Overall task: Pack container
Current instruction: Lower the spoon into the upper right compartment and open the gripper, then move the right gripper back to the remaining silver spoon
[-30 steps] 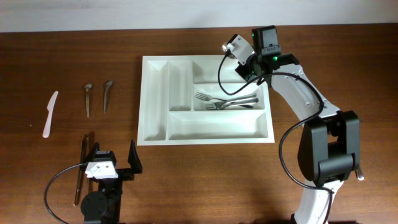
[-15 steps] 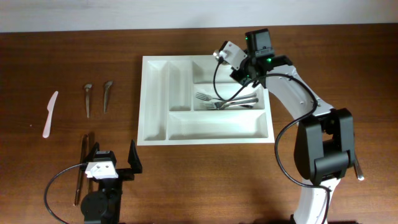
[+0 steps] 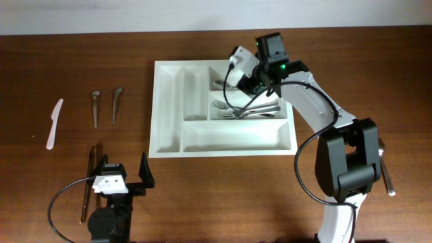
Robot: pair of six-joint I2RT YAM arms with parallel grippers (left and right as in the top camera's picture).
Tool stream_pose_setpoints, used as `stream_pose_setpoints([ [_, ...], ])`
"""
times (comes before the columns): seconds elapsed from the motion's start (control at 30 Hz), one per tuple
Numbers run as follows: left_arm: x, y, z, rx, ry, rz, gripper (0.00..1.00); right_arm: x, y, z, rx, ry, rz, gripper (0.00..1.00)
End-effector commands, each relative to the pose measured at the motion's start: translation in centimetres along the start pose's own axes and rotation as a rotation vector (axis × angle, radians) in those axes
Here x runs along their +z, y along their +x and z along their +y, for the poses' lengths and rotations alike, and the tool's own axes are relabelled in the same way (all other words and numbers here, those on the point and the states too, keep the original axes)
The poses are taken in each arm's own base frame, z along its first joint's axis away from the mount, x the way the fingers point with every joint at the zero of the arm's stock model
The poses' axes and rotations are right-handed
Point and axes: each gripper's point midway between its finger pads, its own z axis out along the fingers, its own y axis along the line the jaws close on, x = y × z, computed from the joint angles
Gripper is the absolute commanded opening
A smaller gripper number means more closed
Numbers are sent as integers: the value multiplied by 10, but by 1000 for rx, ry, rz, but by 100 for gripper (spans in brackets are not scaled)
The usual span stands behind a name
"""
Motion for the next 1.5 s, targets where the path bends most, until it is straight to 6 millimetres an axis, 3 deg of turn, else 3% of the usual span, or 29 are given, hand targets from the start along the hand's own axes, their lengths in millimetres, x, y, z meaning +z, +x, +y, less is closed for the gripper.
stream_pose_setpoints([
  [0.0,0,1,0,8,3,0,99,-34,-12,-53,216,212,38,94],
  [0.03,0,1,0,8,3,0,99,-46,-13,-60,244,227,56,98],
  [0.13,0,1,0,8,3,0,99,-89,-7,-74,298,225,127,99],
  [0.33,0,1,0,8,3,0,99,-180,46,-89,406,208,350,99],
  [0.5,0,1,0,8,3,0,99,-240,98,-100,552,247,500,99],
  [0.6,0,1,0,8,3,0,99,-263,119,-107,666,283,523,99],
  [0.83,0,1,0,8,3,0,99,-302,146,-114,765,328,506,99],
  [0.97,0,1,0,8,3,0,99,-317,189,-95,848,299,593,99],
  [1.13,0,1,0,8,3,0,99,-312,254,-61,1002,168,733,99],
  [1.37,0,1,0,8,3,0,99,-285,333,-52,967,75,805,99],
  [1.47,0,1,0,8,4,0,99,-274,353,-48,939,37,789,99],
])
